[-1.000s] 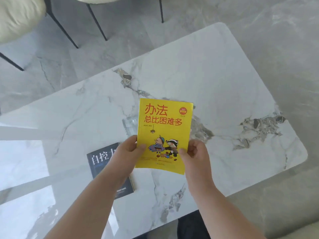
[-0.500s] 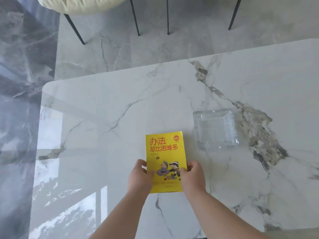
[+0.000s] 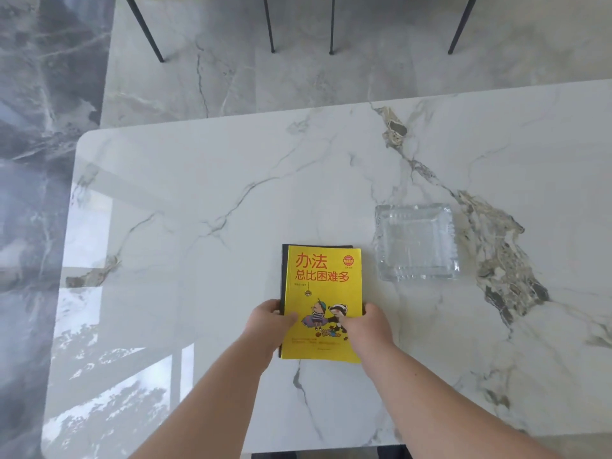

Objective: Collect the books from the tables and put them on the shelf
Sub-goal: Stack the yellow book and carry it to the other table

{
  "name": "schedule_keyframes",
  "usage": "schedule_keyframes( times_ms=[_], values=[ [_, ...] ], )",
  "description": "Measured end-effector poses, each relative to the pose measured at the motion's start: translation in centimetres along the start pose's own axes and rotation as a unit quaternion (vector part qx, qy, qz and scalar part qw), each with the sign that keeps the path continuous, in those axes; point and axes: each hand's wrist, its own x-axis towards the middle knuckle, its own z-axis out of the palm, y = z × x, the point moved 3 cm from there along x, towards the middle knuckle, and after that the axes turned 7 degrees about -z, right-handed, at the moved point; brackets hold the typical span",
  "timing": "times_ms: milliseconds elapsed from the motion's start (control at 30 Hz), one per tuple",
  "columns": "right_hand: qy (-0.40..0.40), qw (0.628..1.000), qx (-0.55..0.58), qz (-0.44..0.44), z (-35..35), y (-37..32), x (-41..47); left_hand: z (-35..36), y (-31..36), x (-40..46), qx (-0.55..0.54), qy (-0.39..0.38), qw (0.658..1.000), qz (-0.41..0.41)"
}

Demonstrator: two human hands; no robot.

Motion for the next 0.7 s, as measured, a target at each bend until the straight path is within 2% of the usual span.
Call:
schedule_keyframes(
  times_ms=[167,300,400,467,600,700],
  values=[
    [-0.061,0.991,0.109,-0.056,-1.8,-3.5,-3.3,-3.1,2.2,-4.1,-0.080,-0.057,0.993,0.070],
    [-0.098,0.967,0.210,-0.109,-5.2,-10.0,-8.3,-6.1,6.9,-11.3,-0.116,-0.095,0.975,0.161],
    [-0.149,0.940,0.262,-0.158,-8.8,-16.1,-13.2,-8.8,11.1,-18.6,-0.136,-0.095,0.960,0.226],
    [-0.168,0.932,0.240,-0.215,-11.7,-20.4,-17.2,-10.8,13.5,-24.6,-0.154,-0.087,0.947,0.267],
    [-0.179,0.910,0.120,-0.355,-17.3,-28.8,-27.1,-14.8,16.3,-37.8,-0.179,-0.075,0.915,0.353],
    [-0.179,0.884,0.100,-0.420,-20.3,-33.8,-35.0,-17.6,16.5,-47.1,-0.199,-0.045,0.888,0.413]
  ],
)
